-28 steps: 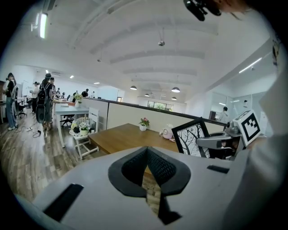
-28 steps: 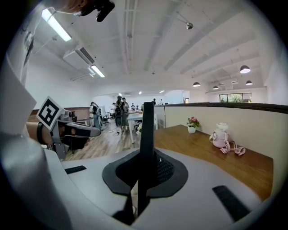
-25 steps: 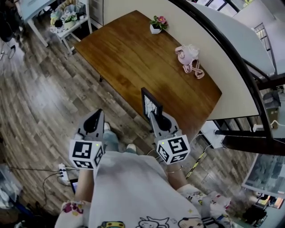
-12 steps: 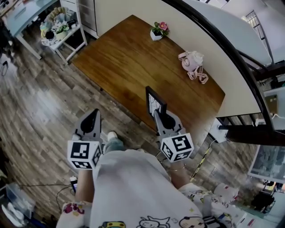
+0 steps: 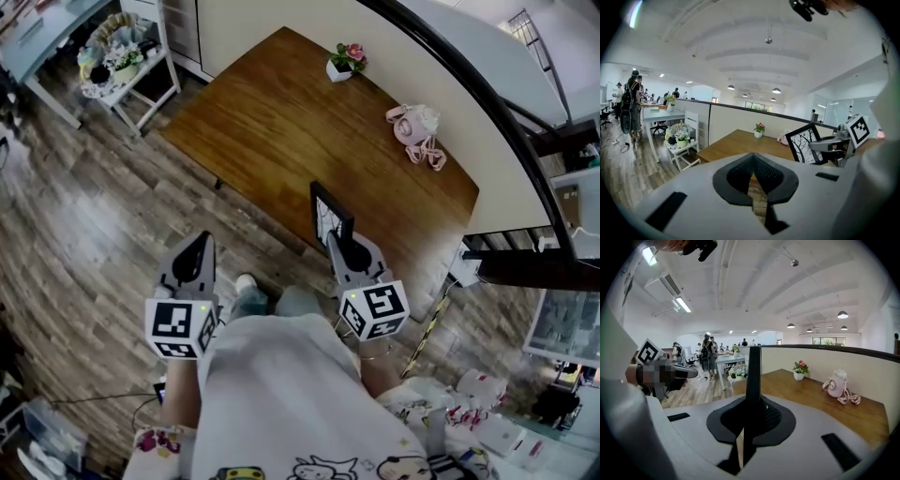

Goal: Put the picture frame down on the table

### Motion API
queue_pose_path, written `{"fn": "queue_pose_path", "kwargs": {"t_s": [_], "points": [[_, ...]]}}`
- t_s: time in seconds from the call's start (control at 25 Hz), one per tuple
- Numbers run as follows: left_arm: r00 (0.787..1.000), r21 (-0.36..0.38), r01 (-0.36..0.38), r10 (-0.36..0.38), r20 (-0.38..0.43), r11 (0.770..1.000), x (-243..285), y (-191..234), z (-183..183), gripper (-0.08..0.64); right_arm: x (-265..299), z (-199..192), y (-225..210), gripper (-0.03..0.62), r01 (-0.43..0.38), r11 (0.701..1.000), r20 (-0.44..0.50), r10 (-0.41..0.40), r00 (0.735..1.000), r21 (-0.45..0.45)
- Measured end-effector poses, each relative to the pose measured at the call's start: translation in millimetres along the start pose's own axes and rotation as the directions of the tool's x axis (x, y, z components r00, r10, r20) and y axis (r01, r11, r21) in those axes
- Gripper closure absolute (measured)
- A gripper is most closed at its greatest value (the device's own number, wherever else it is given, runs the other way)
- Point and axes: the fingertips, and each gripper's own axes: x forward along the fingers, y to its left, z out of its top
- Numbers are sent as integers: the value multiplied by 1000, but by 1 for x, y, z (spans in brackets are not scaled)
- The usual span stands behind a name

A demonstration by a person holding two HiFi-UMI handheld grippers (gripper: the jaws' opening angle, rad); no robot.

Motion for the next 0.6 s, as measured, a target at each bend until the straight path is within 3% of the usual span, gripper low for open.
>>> {"fn": "queue_pose_path", "kwargs": {"t_s": [0.6], "points": [[1000,2,18,-18,-17,1000,2,13,-9,557,5,-11,0,571,43,999,-34,-43,998,13]]}}
